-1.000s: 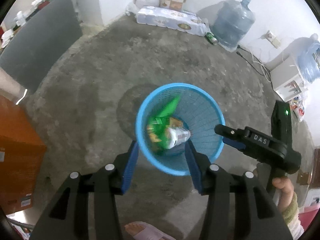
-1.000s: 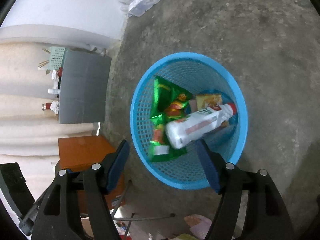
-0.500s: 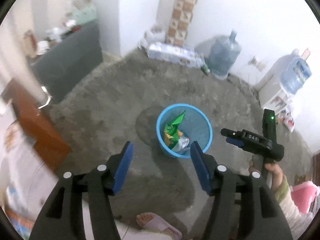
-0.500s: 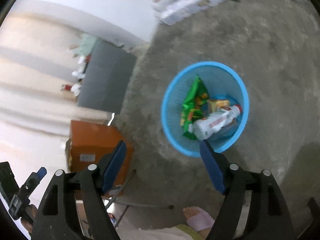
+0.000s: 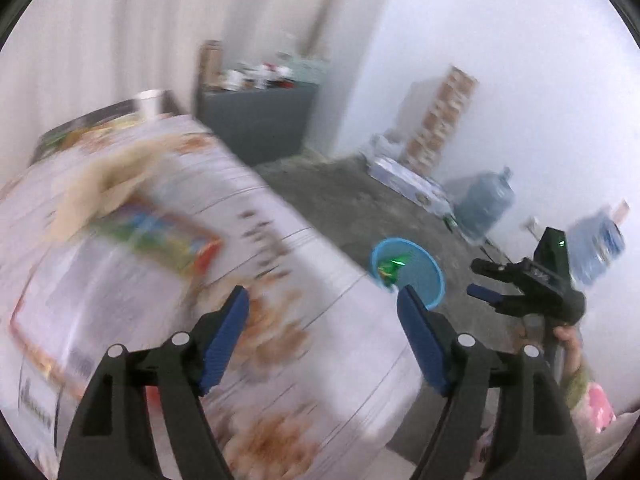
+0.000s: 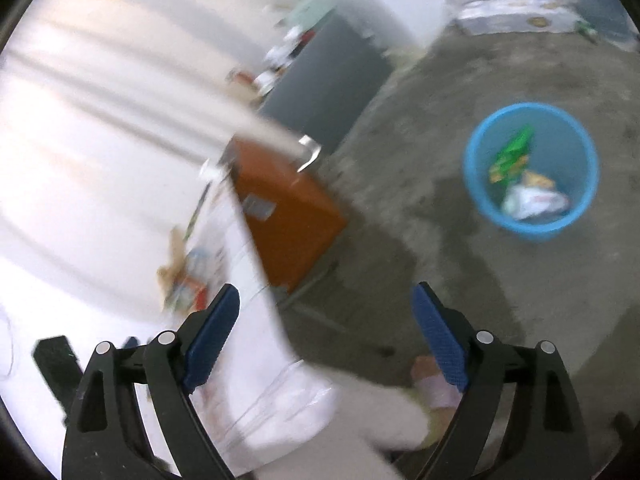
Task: Collect trash
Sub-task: 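Swing both tools back to the table toward the rice bag, then close the right tool on the rice bag edge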
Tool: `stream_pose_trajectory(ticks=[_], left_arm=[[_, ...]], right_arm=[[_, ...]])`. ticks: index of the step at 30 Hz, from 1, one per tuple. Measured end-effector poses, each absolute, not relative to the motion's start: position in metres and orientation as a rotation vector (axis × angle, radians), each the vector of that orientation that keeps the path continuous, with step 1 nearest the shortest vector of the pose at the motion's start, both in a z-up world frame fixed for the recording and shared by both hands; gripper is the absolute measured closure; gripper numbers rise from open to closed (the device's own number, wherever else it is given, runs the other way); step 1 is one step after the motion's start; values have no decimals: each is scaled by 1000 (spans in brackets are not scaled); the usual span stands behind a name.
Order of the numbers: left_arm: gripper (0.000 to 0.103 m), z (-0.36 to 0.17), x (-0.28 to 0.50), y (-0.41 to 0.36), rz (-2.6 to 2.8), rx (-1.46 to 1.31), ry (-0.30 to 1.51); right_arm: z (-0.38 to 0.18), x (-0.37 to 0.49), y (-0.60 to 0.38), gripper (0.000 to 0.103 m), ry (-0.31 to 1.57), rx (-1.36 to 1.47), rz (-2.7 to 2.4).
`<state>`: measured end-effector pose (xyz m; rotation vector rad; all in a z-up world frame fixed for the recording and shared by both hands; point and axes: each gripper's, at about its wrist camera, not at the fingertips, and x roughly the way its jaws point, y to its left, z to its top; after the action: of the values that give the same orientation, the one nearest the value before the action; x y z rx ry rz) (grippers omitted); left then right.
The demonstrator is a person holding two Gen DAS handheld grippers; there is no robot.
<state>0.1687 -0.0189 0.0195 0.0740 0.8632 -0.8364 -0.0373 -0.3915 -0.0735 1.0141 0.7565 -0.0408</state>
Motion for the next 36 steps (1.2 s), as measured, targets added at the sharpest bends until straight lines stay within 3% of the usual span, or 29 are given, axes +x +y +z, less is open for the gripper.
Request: stream_pose_trajectory(ticks=[7,14,20,31,36], left_arm=[[29,8,150,90,-628,-62,811],[29,-3,150,157,-460,-89,778],[29,-12,160,180,-395,-111,772],[28,-32,195,212,-325,-97,846],[18,-39,218,208,-405,47,875]], right_arm=[[-51,17,-294,19,824,978,266],[-66,74,-202,19,958,1027,491],[-92,113,-158,19,1068,1079,489],[-93,145,-128,26,1099,1079,489],[-95,149,-122,30,1114,1072,482]])
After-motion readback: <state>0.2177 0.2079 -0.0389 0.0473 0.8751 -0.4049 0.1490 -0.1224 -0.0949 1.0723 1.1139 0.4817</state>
